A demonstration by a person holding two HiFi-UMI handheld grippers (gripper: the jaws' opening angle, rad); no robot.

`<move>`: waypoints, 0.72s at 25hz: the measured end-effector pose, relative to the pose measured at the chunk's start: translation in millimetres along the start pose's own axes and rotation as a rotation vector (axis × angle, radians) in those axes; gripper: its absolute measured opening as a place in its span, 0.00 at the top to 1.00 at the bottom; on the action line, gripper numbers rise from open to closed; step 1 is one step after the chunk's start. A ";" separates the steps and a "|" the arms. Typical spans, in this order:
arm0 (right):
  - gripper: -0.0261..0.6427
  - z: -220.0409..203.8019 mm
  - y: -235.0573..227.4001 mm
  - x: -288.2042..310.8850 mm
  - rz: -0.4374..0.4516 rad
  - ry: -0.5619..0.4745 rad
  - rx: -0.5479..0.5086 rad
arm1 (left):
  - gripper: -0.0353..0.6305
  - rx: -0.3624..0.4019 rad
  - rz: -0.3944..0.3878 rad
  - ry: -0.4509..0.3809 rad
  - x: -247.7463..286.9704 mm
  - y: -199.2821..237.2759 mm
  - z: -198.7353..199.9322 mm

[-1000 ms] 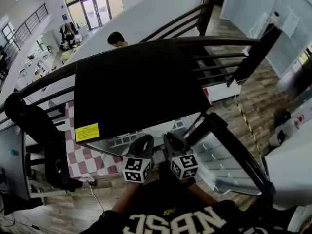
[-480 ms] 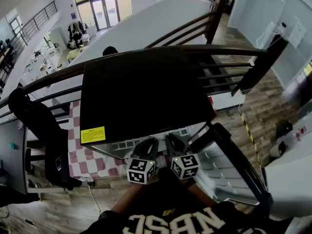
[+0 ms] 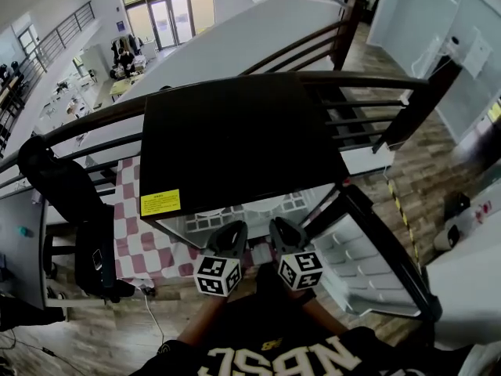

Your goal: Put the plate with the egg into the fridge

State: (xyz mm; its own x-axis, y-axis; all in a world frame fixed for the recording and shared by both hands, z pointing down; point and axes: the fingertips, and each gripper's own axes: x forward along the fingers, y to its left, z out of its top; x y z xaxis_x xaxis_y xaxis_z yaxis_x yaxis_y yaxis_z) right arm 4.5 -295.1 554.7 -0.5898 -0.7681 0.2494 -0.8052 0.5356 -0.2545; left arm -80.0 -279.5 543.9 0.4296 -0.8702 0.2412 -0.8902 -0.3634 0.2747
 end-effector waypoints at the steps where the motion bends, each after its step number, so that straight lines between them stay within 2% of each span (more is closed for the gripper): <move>1: 0.87 -0.6 3.8 -5.9 -0.003 -0.006 0.001 | 0.87 -0.001 -0.010 -0.008 -5.0 -3.4 0.2; 5: 0.88 1.6 16.1 -32.9 -0.046 -0.052 -0.019 | 0.88 0.000 -0.062 -0.033 -26.8 -18.8 -0.7; 10: 0.90 2.9 32.6 -63.1 -0.079 -0.079 -0.028 | 0.89 0.042 -0.085 -0.059 -59.0 -33.4 3.1; 13: 0.90 0.4 45.5 -76.4 -0.074 -0.082 -0.031 | 0.89 0.065 -0.106 -0.091 -77.0 -39.5 9.4; 18: 0.93 -5.2 67.5 -95.8 -0.037 -0.085 -0.034 | 0.91 0.074 -0.118 -0.189 -107.4 -41.7 22.1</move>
State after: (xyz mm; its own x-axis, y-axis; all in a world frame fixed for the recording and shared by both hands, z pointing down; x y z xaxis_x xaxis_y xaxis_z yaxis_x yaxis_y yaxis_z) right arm 6.3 -183.5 518.5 -0.5537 -0.8137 0.1771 -0.8286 0.5172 -0.2142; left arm -92.4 -178.2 485.9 0.5013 -0.8647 0.0311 -0.8474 -0.4833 0.2201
